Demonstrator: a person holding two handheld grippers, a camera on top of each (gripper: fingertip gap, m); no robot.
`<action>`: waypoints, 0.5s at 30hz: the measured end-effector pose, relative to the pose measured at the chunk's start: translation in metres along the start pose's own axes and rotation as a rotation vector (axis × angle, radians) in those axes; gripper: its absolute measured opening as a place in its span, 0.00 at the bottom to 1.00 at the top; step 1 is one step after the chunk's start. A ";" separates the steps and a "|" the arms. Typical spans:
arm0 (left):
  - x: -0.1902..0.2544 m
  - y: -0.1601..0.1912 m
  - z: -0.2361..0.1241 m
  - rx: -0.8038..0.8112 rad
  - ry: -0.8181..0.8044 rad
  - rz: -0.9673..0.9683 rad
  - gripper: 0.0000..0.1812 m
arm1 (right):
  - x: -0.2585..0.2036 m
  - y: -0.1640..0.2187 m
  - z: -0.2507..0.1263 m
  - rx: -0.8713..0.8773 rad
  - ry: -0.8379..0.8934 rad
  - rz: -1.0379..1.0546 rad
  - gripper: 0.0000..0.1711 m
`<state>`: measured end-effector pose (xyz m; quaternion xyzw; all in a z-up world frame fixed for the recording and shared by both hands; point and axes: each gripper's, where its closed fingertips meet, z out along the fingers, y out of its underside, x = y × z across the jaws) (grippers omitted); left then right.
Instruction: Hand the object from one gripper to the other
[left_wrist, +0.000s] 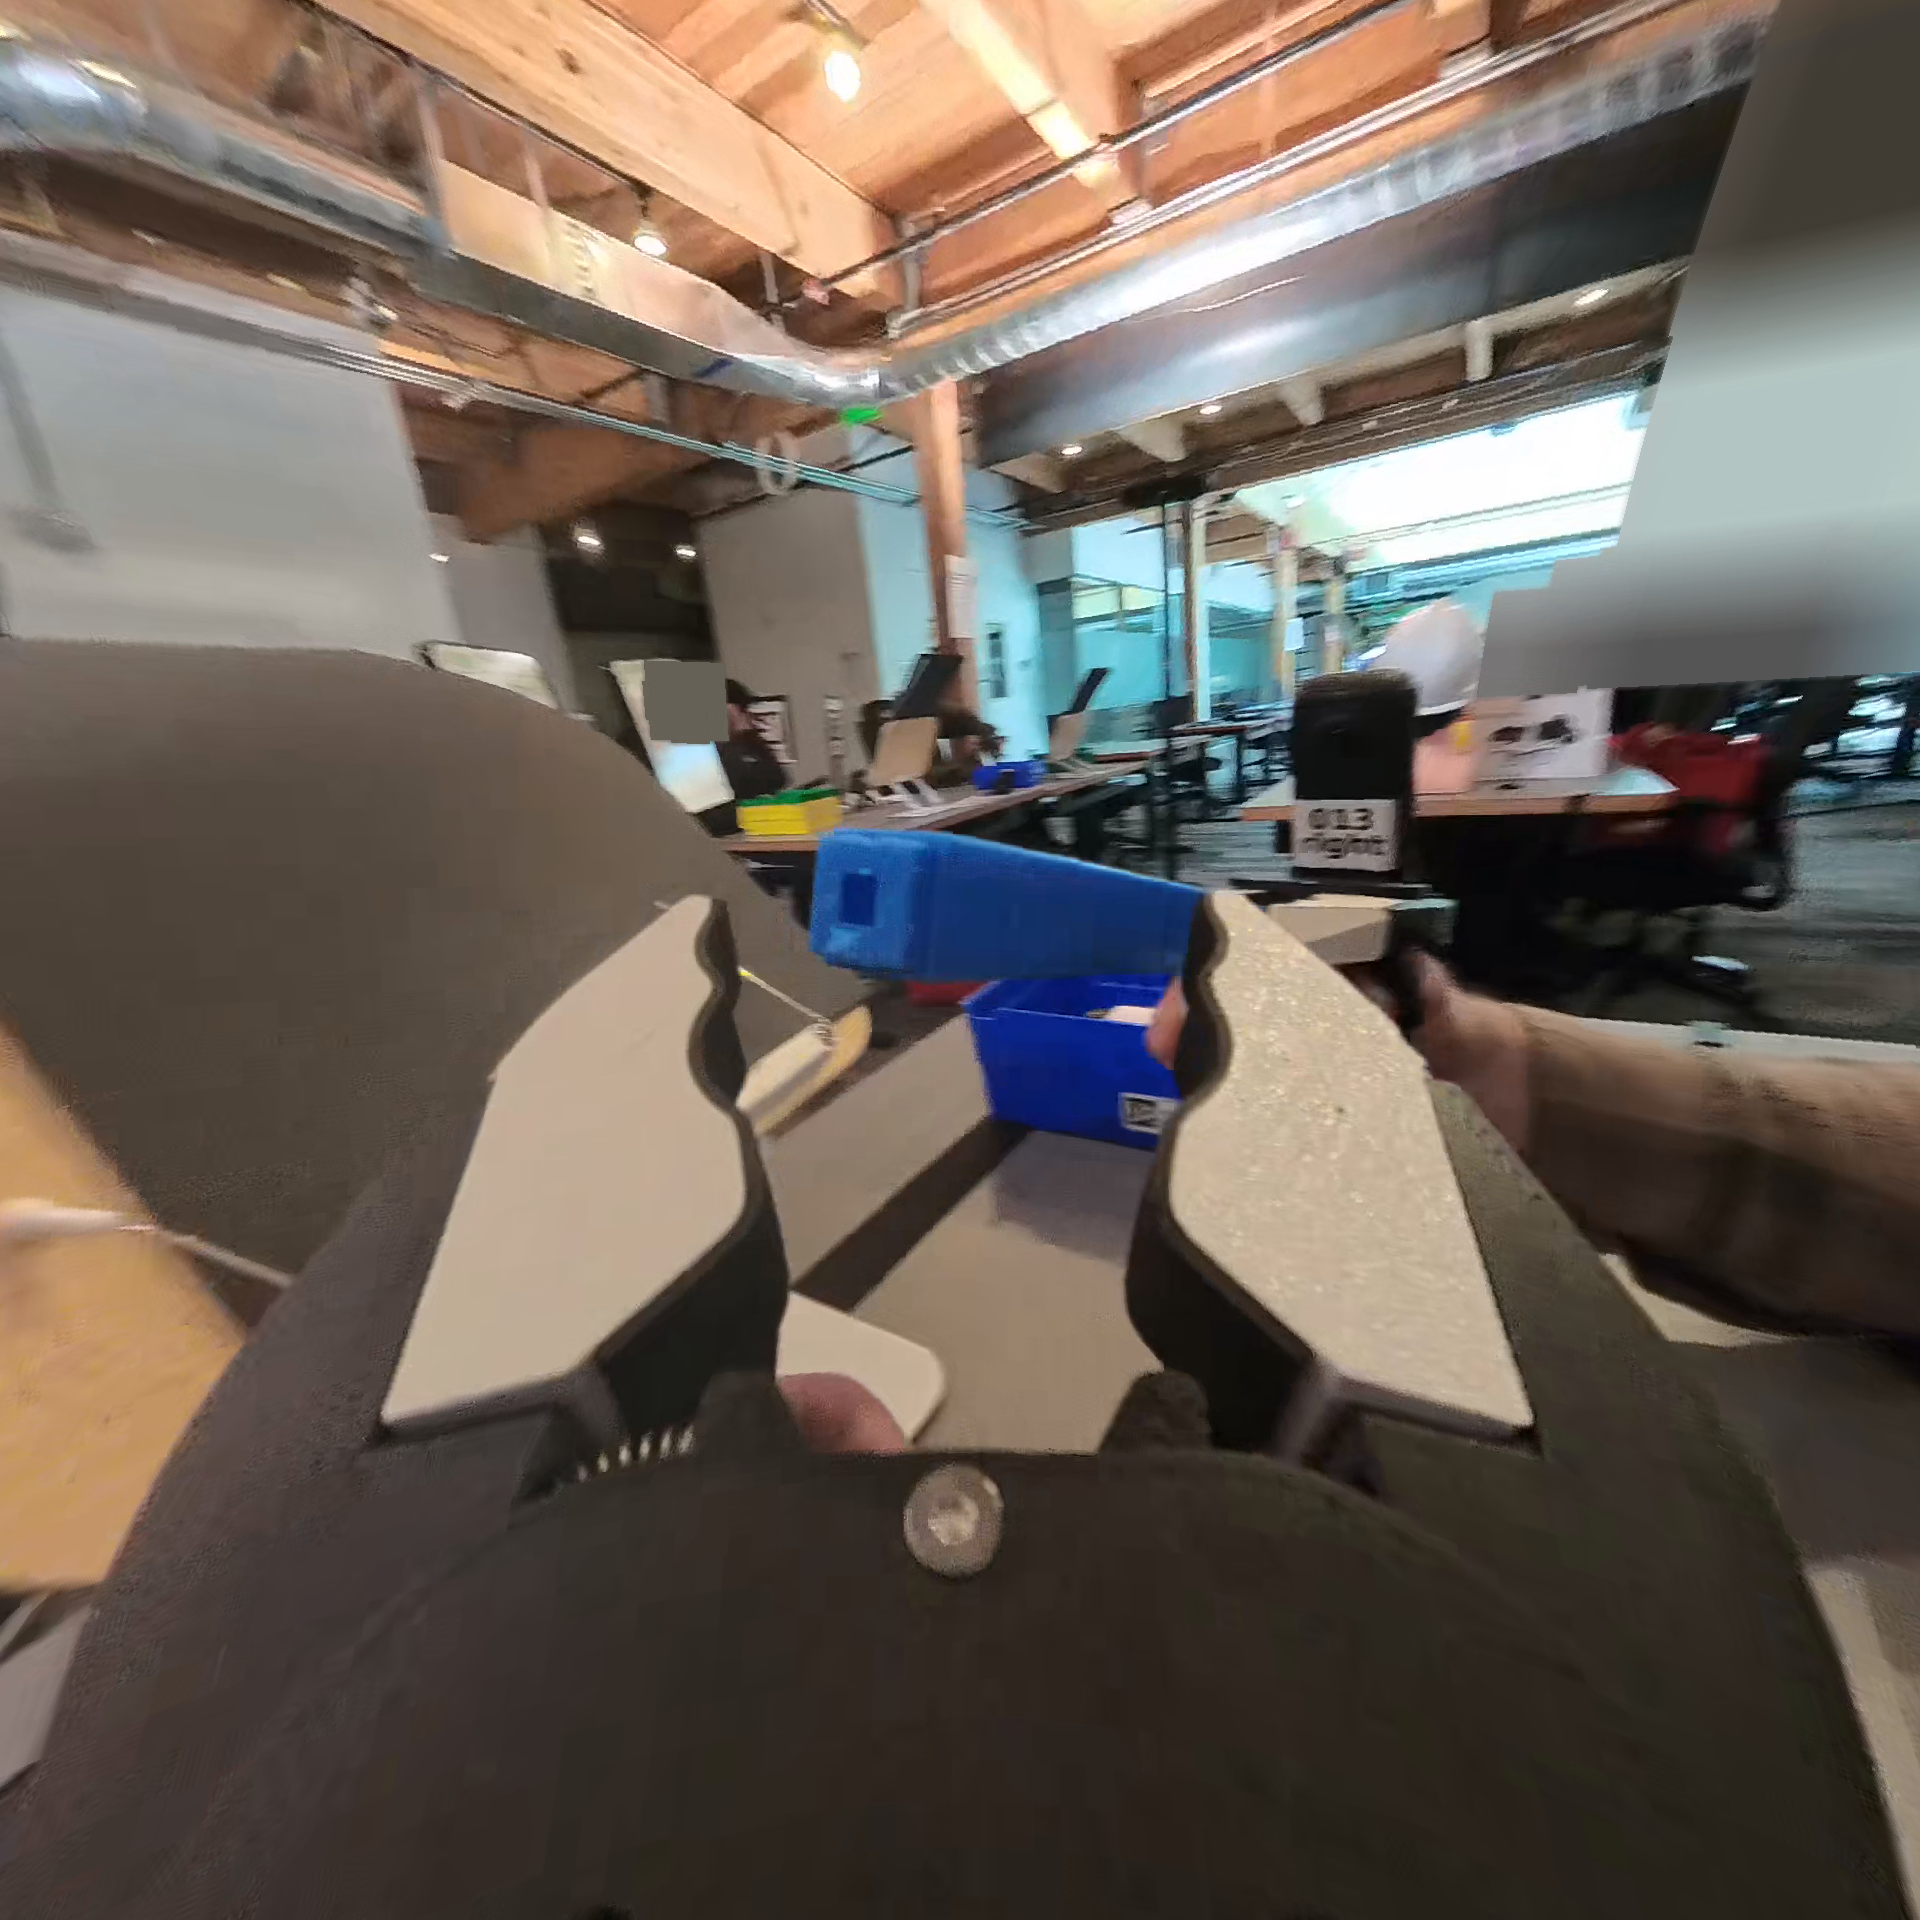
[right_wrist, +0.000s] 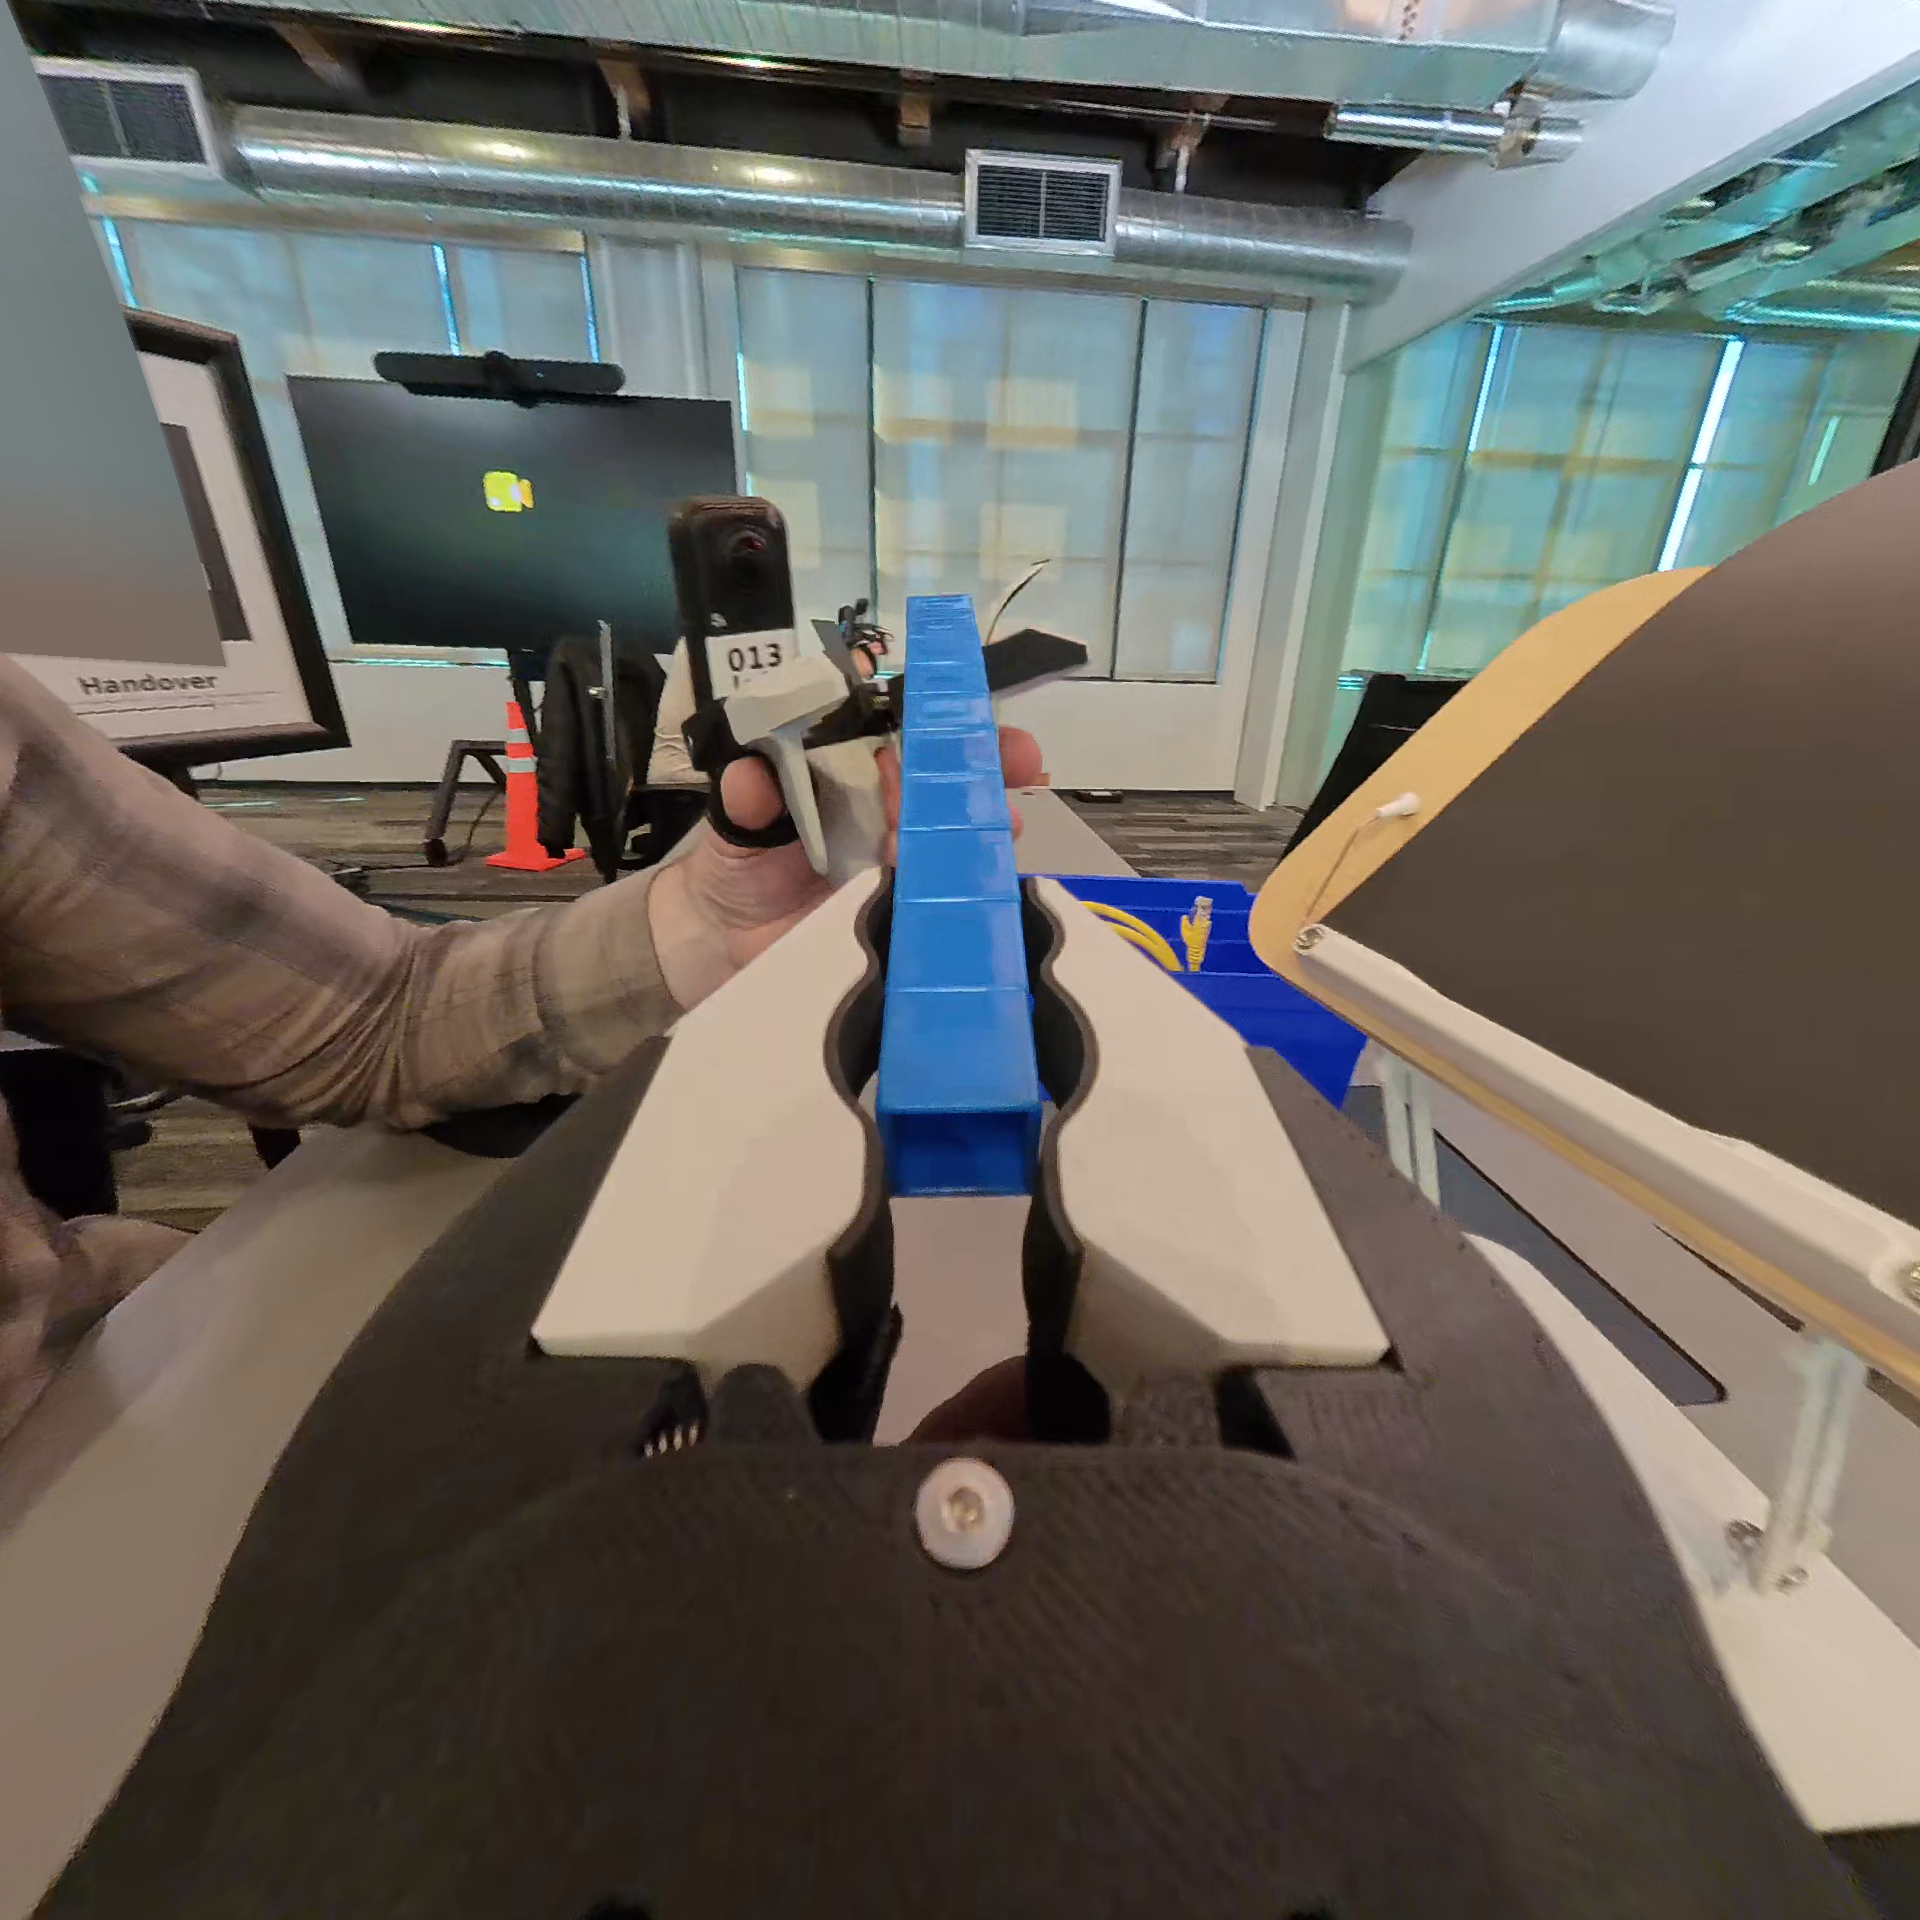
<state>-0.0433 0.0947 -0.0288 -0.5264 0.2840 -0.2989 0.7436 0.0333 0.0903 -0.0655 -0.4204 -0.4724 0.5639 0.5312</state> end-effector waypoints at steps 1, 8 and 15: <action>0.006 0.002 0.002 0.002 0.034 -0.026 0.43 | -0.003 0.000 0.001 0.004 -0.018 0.004 0.12; 0.038 0.012 0.004 -0.058 0.226 -0.102 0.30 | -0.018 0.004 0.000 -0.034 -0.103 -0.023 0.12; 0.052 0.015 0.005 -0.068 0.278 -0.101 0.17 | -0.021 0.006 0.000 -0.021 -0.123 -0.011 0.12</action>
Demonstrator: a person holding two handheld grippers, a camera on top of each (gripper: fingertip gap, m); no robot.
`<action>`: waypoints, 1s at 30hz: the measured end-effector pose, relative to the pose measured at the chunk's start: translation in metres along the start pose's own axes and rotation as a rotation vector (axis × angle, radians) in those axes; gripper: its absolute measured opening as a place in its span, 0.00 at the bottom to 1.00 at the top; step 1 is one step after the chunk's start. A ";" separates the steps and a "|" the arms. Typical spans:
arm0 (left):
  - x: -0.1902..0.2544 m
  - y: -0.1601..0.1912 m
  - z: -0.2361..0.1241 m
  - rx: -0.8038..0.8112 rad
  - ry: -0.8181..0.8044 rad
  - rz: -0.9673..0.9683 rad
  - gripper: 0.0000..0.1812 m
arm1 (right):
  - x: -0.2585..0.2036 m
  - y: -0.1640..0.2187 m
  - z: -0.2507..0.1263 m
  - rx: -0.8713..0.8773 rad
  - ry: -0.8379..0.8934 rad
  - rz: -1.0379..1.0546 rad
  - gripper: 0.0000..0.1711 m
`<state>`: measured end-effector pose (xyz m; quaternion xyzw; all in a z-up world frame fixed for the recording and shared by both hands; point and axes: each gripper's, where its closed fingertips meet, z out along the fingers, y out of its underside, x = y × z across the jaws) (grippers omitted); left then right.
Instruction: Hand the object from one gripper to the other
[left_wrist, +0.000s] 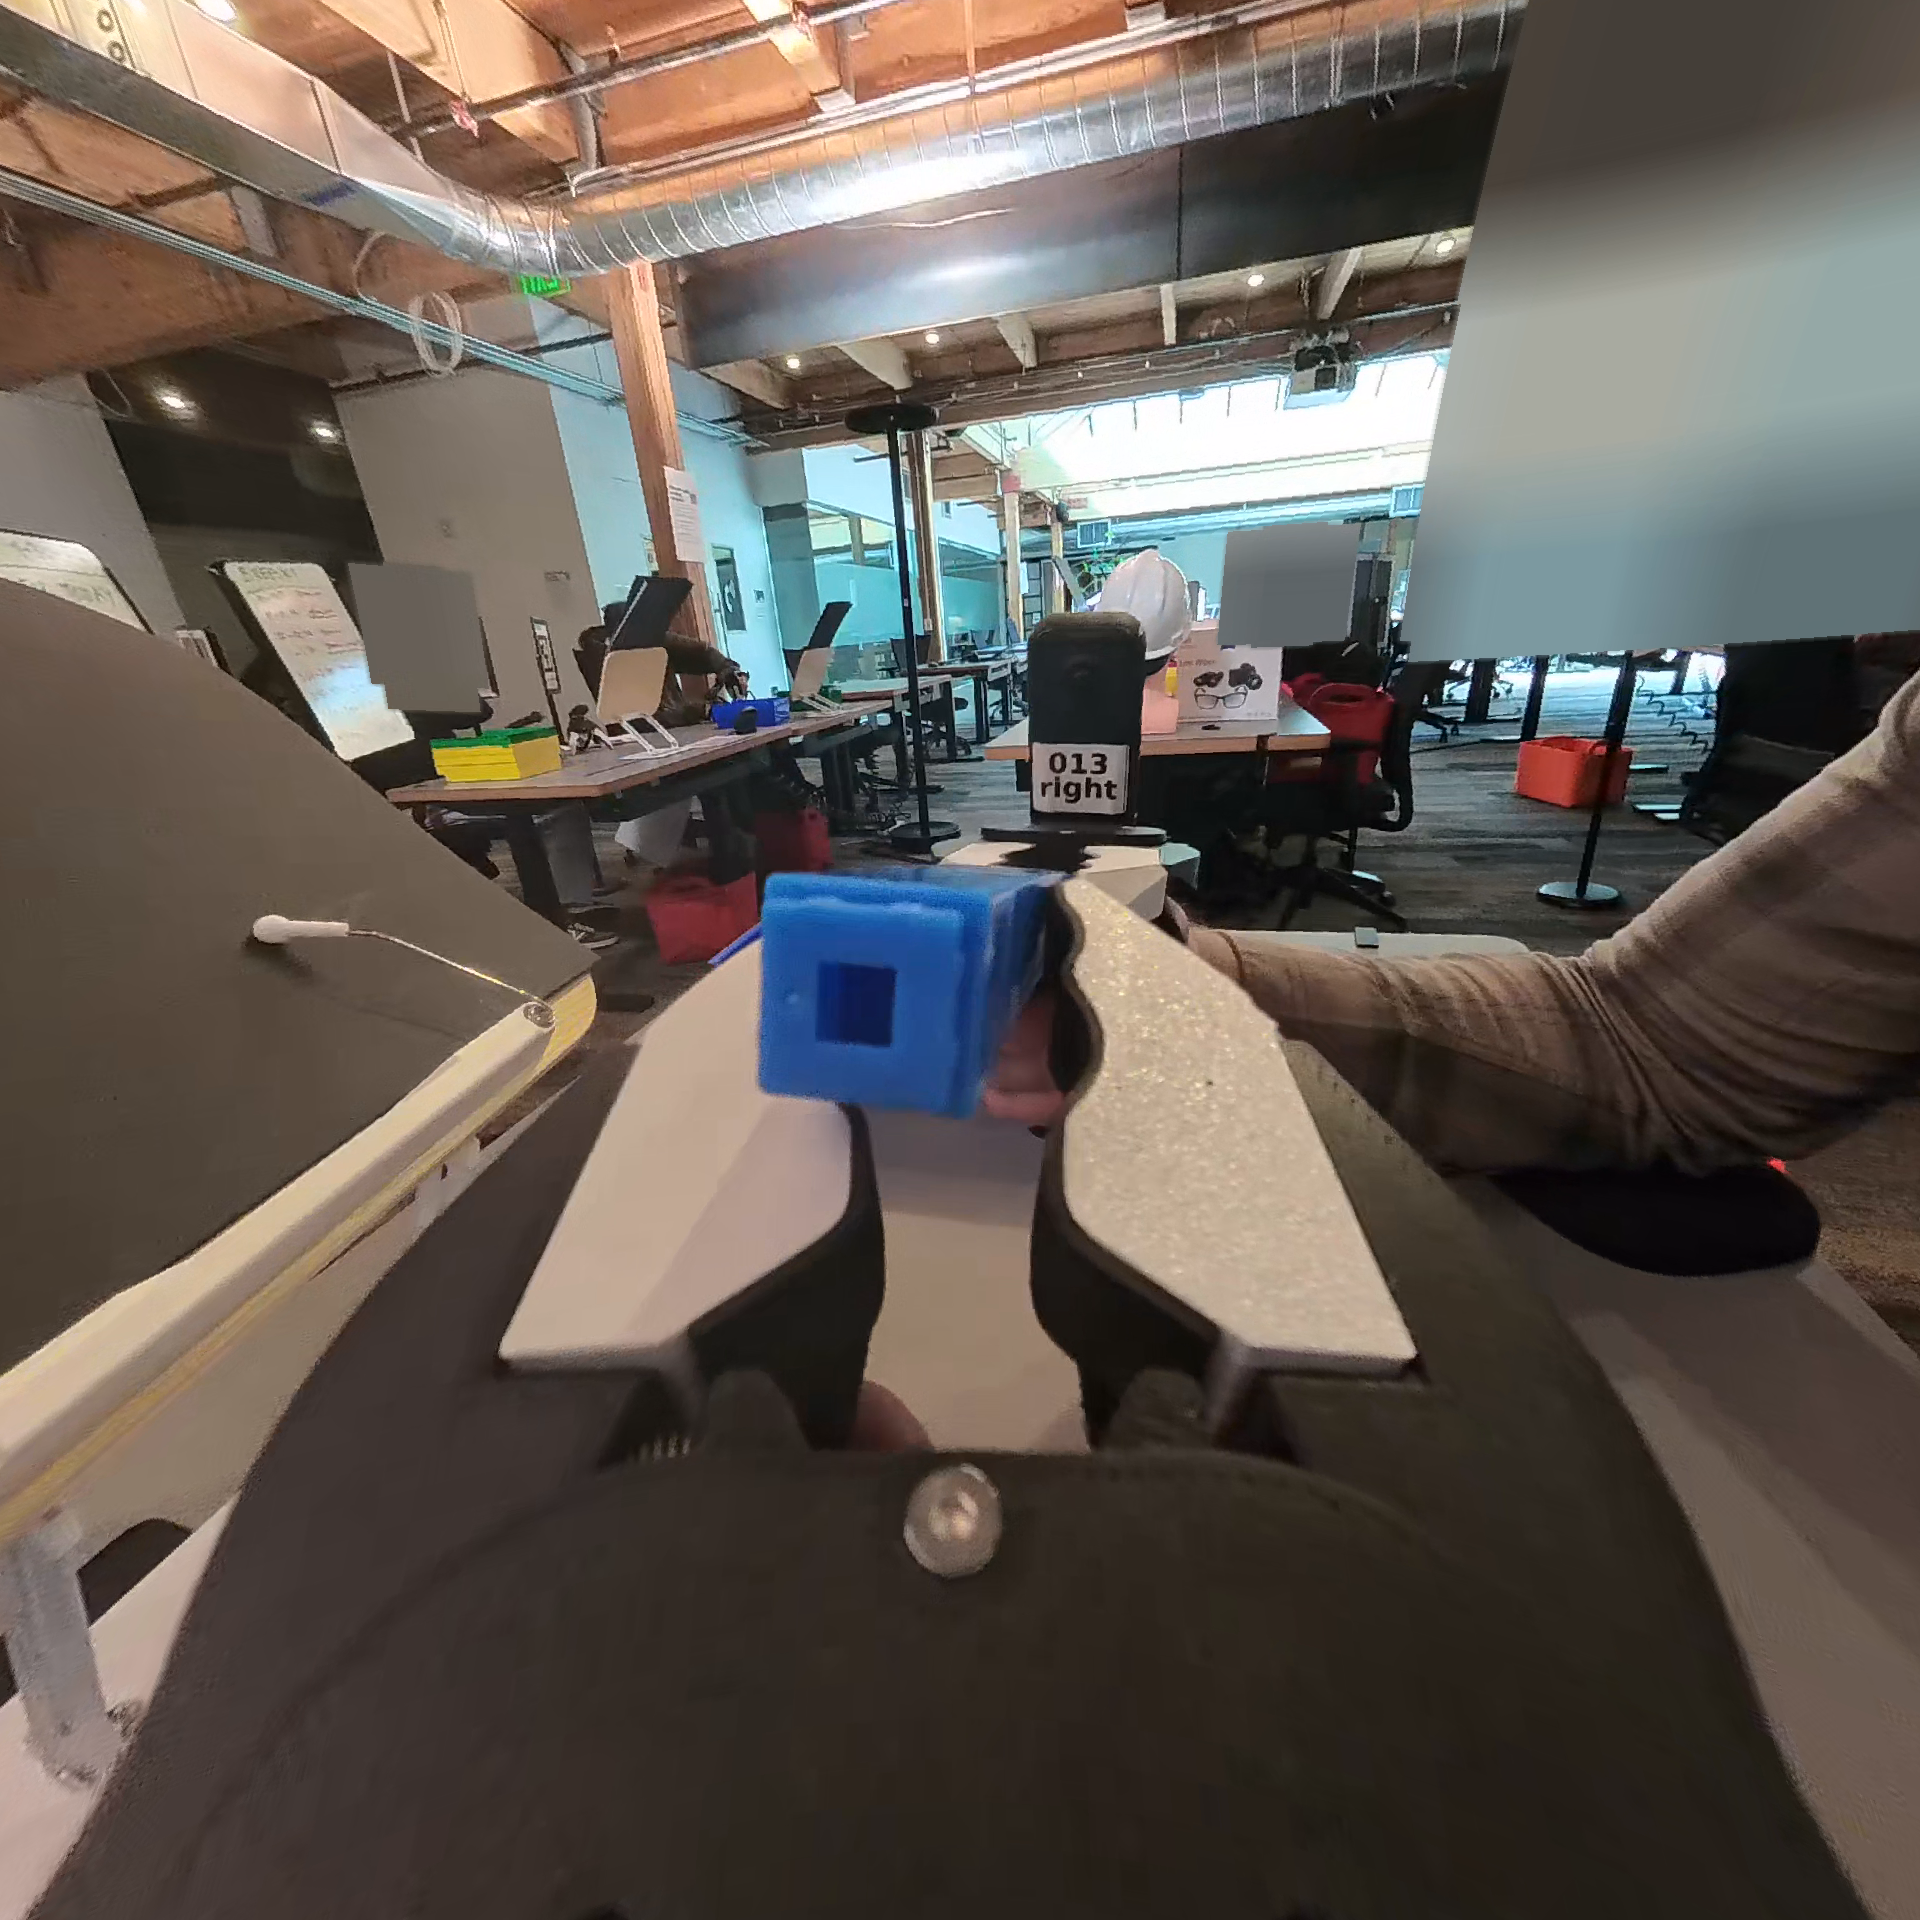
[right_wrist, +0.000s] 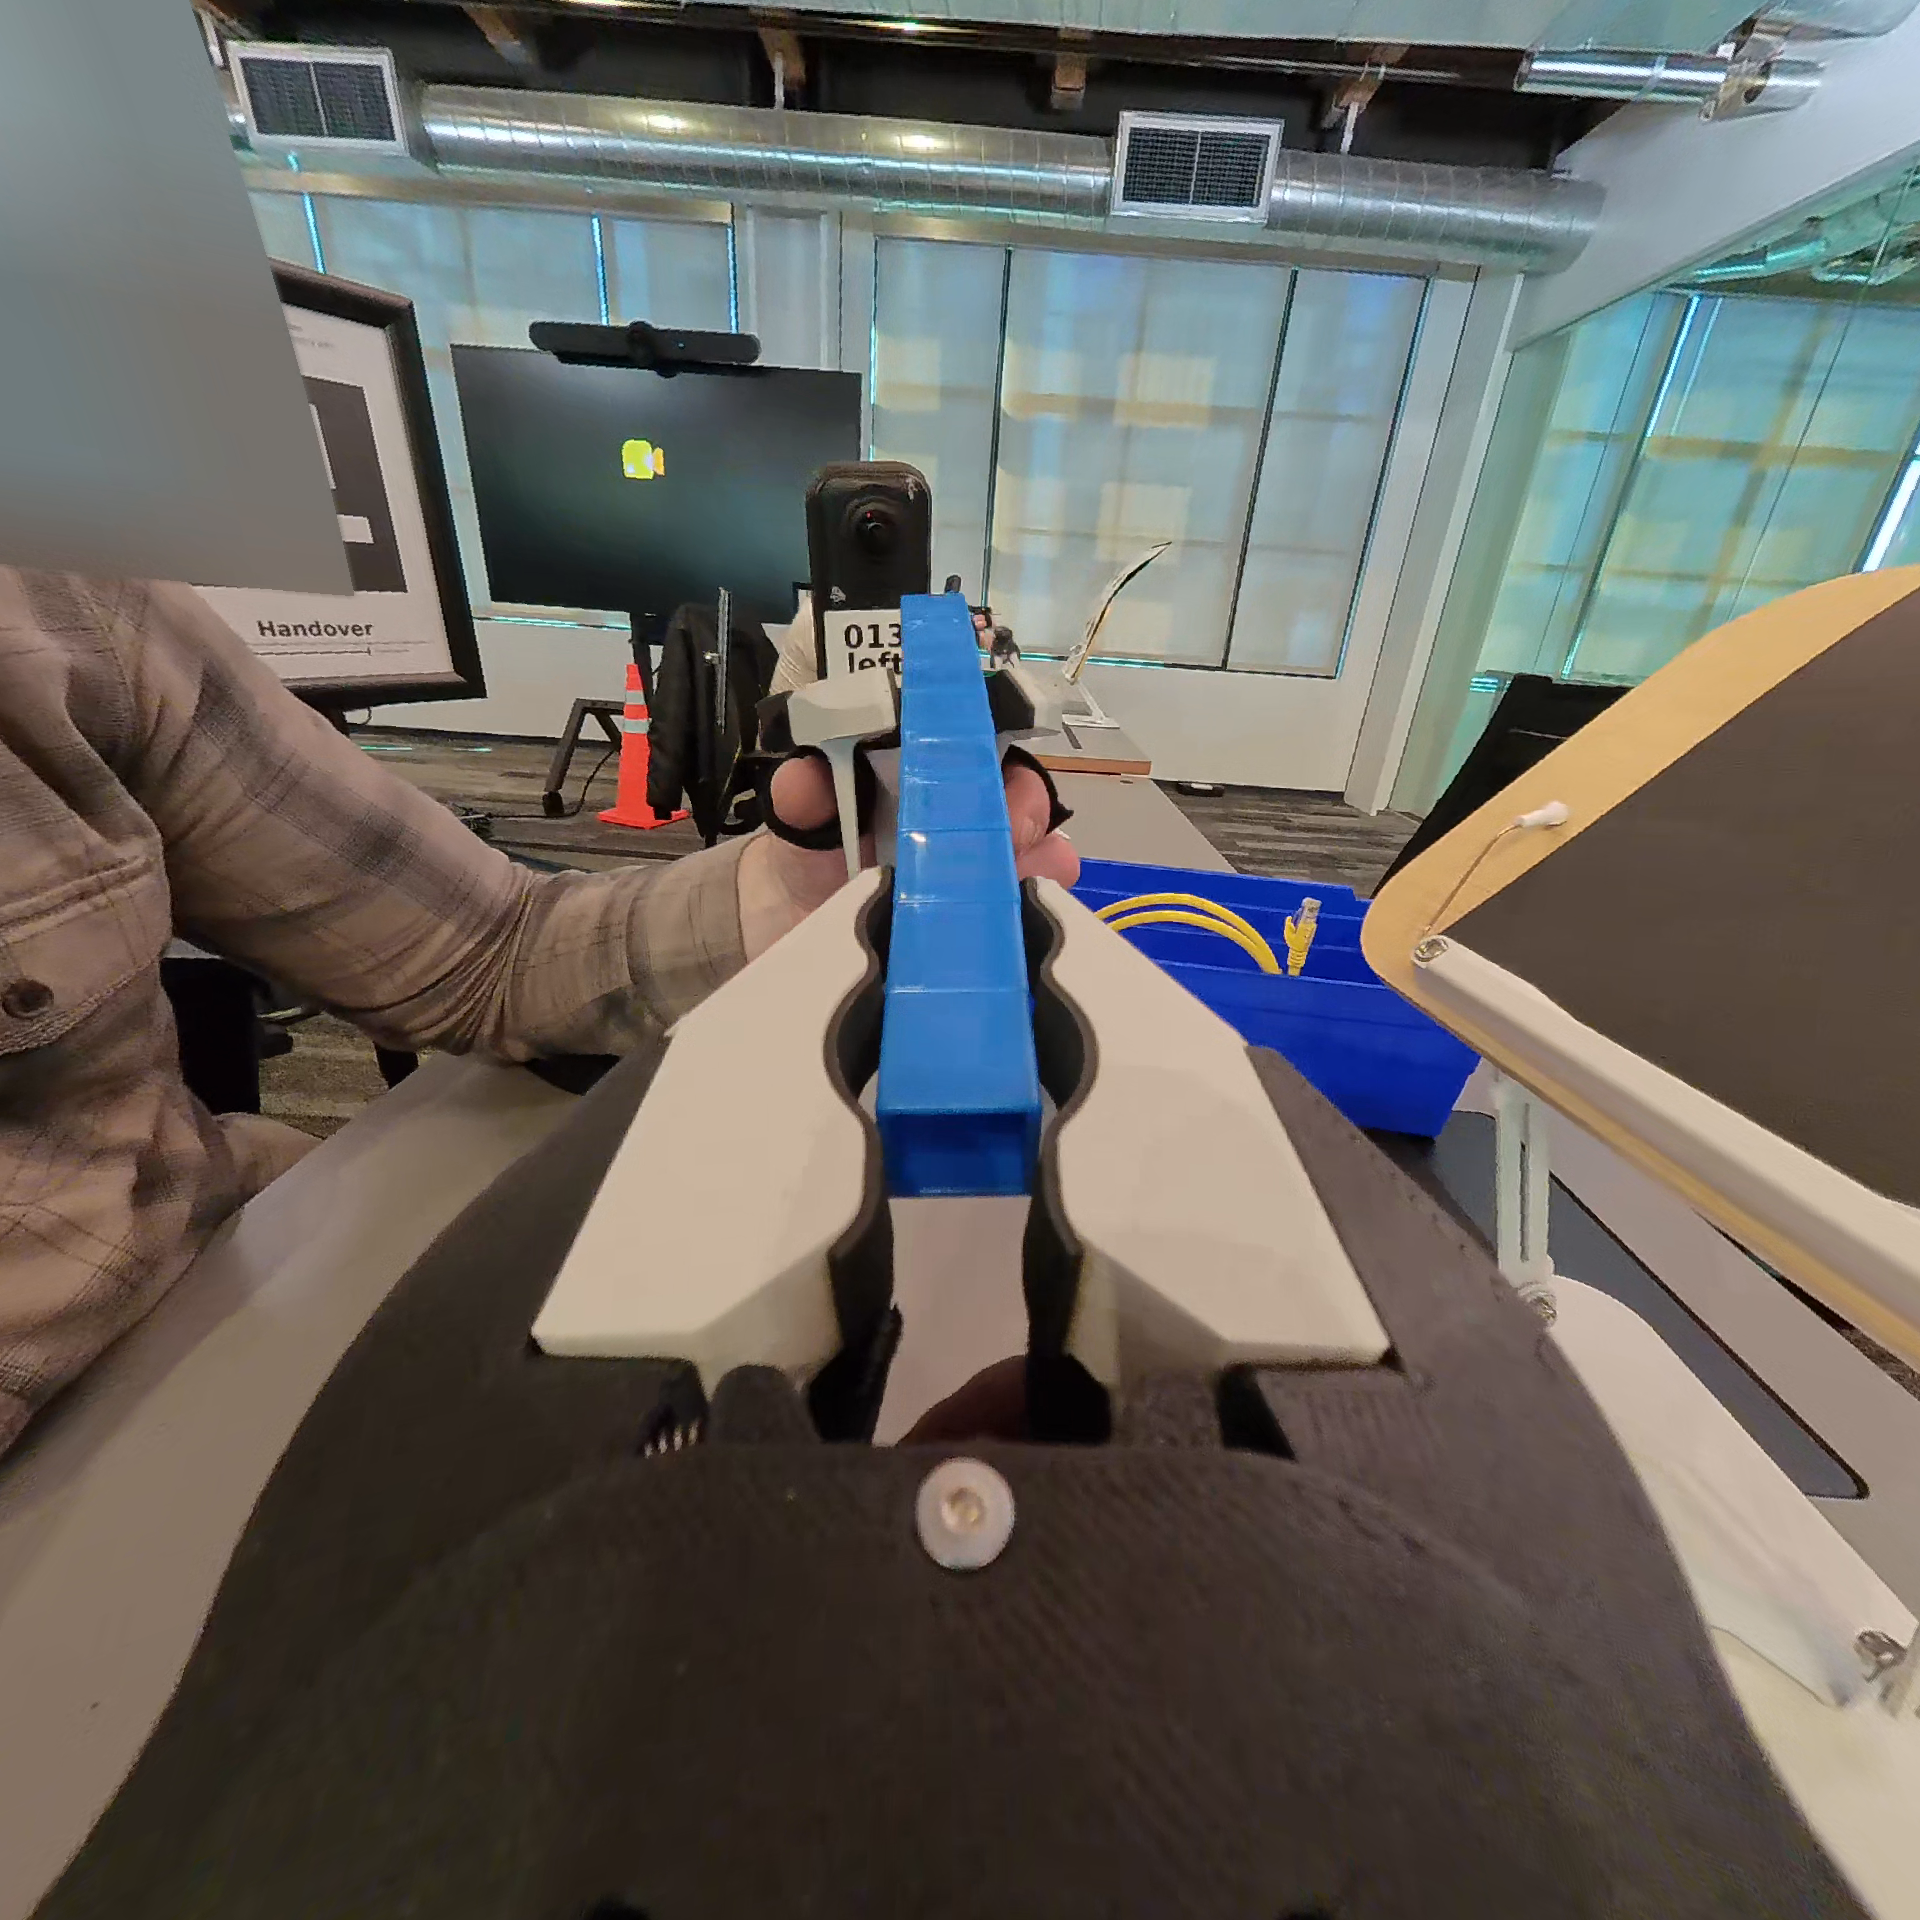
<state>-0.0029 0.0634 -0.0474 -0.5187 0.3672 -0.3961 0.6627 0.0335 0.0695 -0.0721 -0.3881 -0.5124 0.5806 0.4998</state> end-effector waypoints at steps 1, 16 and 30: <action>0.000 -0.001 0.000 0.009 0.001 -0.004 0.16 | 0.000 0.000 0.000 0.004 -0.001 0.005 0.12; 0.010 -0.002 0.007 0.032 0.003 0.017 0.14 | -0.004 0.004 0.004 0.012 -0.026 0.030 0.12; 0.012 -0.004 0.008 0.025 -0.032 0.086 0.13 | 0.006 0.006 0.004 -0.010 0.045 -0.002 0.22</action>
